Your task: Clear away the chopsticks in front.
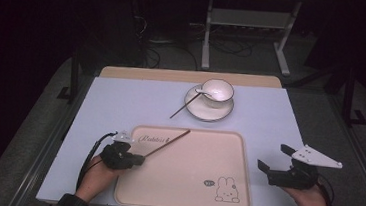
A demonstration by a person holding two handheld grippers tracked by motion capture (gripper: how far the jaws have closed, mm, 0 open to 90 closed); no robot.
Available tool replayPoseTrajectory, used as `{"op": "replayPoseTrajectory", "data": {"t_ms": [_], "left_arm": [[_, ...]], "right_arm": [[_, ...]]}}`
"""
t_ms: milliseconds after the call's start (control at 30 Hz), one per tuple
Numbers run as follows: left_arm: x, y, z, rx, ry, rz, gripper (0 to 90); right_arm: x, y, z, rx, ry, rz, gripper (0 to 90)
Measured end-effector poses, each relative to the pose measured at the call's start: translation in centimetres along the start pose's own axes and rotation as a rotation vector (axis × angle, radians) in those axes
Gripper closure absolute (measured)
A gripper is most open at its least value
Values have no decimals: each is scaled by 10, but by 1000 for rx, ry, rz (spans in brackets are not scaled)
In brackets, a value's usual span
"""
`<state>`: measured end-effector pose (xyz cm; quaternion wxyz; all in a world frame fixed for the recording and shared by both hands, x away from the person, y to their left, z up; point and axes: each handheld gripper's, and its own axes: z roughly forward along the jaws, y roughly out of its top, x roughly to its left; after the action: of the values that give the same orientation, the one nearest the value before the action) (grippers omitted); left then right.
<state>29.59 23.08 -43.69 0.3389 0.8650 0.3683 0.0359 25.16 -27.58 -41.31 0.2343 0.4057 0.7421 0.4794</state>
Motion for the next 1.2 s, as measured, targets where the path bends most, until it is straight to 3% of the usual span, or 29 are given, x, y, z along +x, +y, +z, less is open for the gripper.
{"op": "replayPoseTrajectory", "data": {"t_ms": [367, 467, 600, 667, 800, 933, 1067, 1200], "left_arm": [[1, 0, 0, -4, -2, -10, 818], [2, 3, 0, -4, 0, -20, 721], [6, 9, 2, -20, -6, -33, 463], [9, 15, 5, -16, -3, -28, 324], [15, 33, 7, -47, -4, -14, 246], [22, 56, 12, -67, -6, 4, 208], [29, 83, 19, -121, -5, 18, 202], [35, 110, 28, -129, -2, 46, 191]], "right_arm": [[0, 0, 0, -1, 2, -2, 18], [1, 0, 0, 0, 0, -1, 18], [1, 0, 0, 1, 2, -3, 18], [1, 0, 1, 3, 4, -3, 18], [2, 0, 1, 4, 9, -5, 18], [2, 0, 2, 4, 10, -4, 18], [2, 0, 2, 5, 11, -7, 18], [1, -1, 2, 4, 12, -5, 18]]}}
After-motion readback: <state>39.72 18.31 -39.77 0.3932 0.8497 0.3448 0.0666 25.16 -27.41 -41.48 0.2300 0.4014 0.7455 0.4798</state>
